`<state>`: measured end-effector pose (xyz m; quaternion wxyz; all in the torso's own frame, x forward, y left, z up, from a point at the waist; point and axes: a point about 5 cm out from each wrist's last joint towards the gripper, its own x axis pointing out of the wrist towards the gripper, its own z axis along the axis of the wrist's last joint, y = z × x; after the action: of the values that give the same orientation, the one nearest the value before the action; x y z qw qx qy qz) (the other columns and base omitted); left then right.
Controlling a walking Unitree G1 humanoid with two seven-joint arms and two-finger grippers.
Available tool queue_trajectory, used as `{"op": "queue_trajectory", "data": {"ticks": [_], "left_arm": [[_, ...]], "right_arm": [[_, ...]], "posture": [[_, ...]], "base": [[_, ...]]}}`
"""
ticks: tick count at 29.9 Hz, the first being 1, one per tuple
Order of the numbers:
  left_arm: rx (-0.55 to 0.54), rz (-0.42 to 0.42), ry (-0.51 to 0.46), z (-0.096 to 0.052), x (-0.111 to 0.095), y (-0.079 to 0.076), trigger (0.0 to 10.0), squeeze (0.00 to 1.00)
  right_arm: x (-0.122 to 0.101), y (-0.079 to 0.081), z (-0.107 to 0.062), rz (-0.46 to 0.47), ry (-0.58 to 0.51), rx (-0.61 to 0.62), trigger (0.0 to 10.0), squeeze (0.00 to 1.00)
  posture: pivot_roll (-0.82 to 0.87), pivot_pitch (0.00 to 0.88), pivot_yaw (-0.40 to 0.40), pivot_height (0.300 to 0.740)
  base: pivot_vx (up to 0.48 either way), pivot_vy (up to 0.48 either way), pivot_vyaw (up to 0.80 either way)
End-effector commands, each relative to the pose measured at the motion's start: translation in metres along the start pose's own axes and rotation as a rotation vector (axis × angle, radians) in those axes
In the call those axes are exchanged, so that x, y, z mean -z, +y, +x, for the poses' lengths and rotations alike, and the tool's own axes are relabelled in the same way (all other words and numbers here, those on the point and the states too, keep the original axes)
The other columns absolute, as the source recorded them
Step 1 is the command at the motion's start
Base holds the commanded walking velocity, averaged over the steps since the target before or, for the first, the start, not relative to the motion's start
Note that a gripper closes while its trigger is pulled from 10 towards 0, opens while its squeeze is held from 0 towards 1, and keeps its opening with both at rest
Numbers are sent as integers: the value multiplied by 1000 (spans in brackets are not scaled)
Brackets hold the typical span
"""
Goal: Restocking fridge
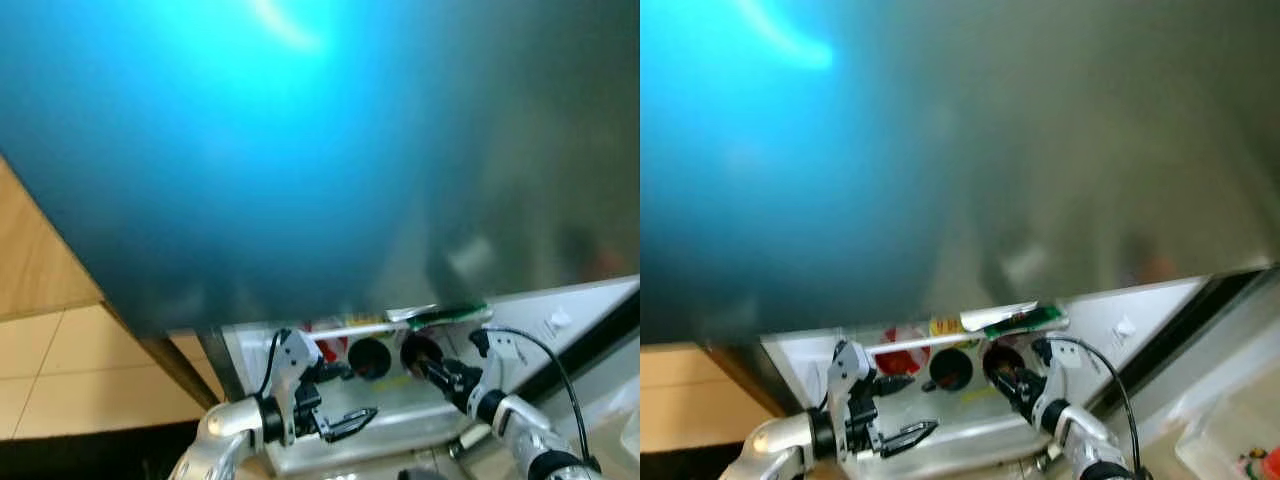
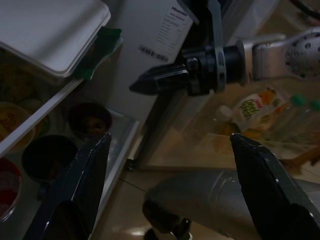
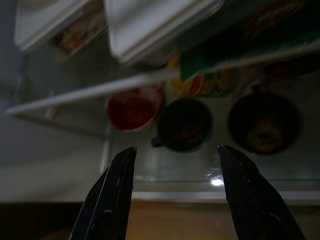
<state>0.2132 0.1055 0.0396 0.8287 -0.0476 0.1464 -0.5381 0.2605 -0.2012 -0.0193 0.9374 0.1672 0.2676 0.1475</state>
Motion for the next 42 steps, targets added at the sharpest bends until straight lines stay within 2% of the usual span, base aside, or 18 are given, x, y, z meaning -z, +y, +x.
{"op": "queue_trajectory", "data": {"ticks": [1, 9, 17, 25, 28, 29, 30, 31, 34, 37, 41, 42], "left_arm": [[7, 12, 34, -4, 0, 0, 10000, 0], [13, 11, 28, -2, 1, -2, 10000, 0], [5, 12, 24, -2, 1, -1, 10000, 0], [-69, -29, 62, -12, 15, 8, 10000, 0], [-115, -67, 86, -21, 27, 13, 10000, 0], [-167, -110, 117, -31, 40, 17, 10000, 0], [-167, -110, 117, -31, 40, 17, 10000, 0], [-218, -152, 141, -41, 52, 21, 10000, 0], [-240, -179, 150, -46, 58, 21, 10000, 0], [-304, -268, 174, -61, 77, 20, 10000, 0], [-330, -301, 185, -65, 84, 19, 10000, 0], [-364, -334, 209, -72, 94, 17, 10000, 0]], "right_arm": [[6, -4, -3, 15, 24, 39, 10000, 0], [7, -3, -2, 18, 27, 38, 10000, 0], [8, -4, -3, 11, 34, 48, 10000, 0], [10, -2, -3, 11, 46, 11, 10000, 0], [11, -1, -4, 11, 49, -7, 10000, 0], [12, -1, -4, 10, 59, -5, 10000, 0], [12, -1, -4, 10, 59, -5, 10000, 0], [16, -3, -6, 5, 78, 9, 10000, 0], [19, -5, -8, 3, 92, 20, 10000, 0], [29, -9, -13, 0, 137, 54, 10000, 0], [34, -10, -16, 0, 156, 67, 10000, 0], [40, -12, -19, 0, 184, 82, 10000, 0]], "posture": [[94, 0, -74, 675], [94, 0, -74, 675], [92, 0, -73, 675], [91, 0, -75, 685], [91, 0, -75, 699], [91, 0, -75, 709], [91, 0, -75, 709], [91, 0, -75, 719], [90, 0, -79, 724], [90, 0, -79, 739], [90, 0, -79, 740], [91, 0, -80, 740]], "base": [[-480, 0, 0], [-480, 0, 0], [0, 0, 0], [0, 0, 0], [0, 0, 0], [0, 0, 0], [0, 0, 0], [0, 0, 0], [0, 0, 0], [0, 0, 0], [0, 0, 0], [0, 0, 0]]}}
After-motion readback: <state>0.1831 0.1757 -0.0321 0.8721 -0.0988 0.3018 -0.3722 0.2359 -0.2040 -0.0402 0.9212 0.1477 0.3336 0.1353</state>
